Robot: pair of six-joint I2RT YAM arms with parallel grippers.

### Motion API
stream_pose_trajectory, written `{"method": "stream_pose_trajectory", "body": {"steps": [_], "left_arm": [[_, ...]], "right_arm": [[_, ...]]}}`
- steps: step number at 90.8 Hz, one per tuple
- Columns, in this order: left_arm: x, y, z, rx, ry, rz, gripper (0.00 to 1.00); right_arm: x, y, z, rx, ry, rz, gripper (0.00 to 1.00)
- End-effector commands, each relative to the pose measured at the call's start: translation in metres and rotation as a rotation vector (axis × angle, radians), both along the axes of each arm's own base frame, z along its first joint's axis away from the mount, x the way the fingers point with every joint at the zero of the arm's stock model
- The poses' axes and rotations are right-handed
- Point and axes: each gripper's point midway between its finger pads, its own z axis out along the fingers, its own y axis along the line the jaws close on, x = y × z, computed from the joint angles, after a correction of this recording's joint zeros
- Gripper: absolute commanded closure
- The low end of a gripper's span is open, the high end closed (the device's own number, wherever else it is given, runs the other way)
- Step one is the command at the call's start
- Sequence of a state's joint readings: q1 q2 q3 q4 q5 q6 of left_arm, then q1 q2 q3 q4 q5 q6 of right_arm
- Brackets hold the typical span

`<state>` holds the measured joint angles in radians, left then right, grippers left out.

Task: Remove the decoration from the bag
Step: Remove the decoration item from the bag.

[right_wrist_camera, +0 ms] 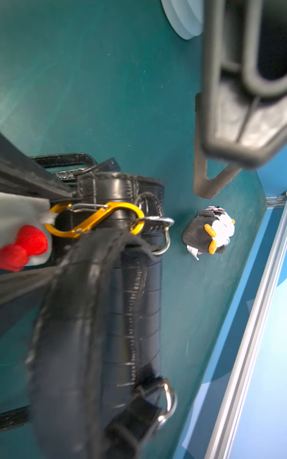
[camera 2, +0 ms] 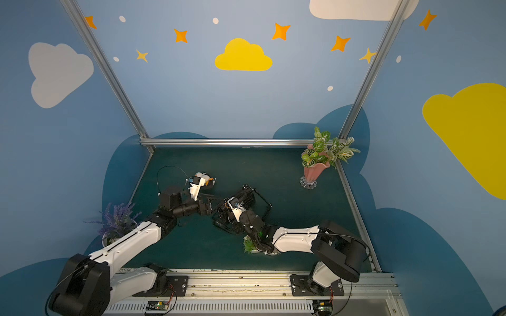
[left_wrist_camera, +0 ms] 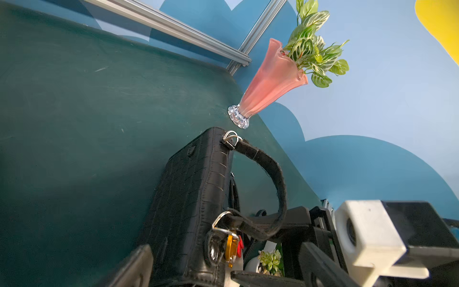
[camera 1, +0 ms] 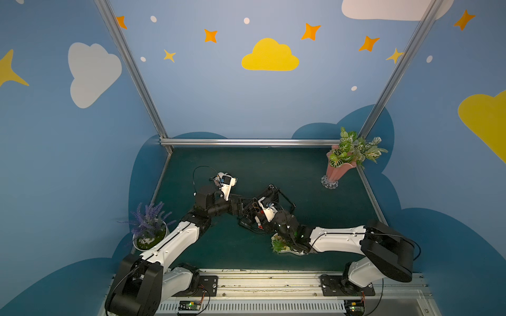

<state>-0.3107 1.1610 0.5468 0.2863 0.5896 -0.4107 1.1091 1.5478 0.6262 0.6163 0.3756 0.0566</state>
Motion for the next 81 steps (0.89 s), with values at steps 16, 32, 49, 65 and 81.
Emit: {"method": "stream_pose_trajectory", "body": {"steps": [16,32,49,65,81], "left_arm": [[-0.001,-0.002,0.001,0.037,0.004,-0.037,0.10],[-0.003,-0.005,-0.004,0.032,0.033,-0.056,0.19],[-0.006,-0.008,-0.004,0.011,0.046,-0.077,0.27],[-0.006,-0.007,-0.004,0.016,0.047,-0.075,0.28],[-0.007,-0.007,-0.009,0.026,0.060,-0.075,0.32]], "right_arm": [[0.001,0.010,0.016,-0.013,-0.133,0.005,0.56],[0.005,0.015,0.018,-0.018,-0.167,-0.012,0.60],[0.010,0.014,0.012,-0.073,-0.203,-0.029,0.68],[0.011,0.011,0.015,-0.122,-0.250,-0.024,0.74],[0.008,0.016,0.017,-0.149,-0.279,0.009,0.69]]}}
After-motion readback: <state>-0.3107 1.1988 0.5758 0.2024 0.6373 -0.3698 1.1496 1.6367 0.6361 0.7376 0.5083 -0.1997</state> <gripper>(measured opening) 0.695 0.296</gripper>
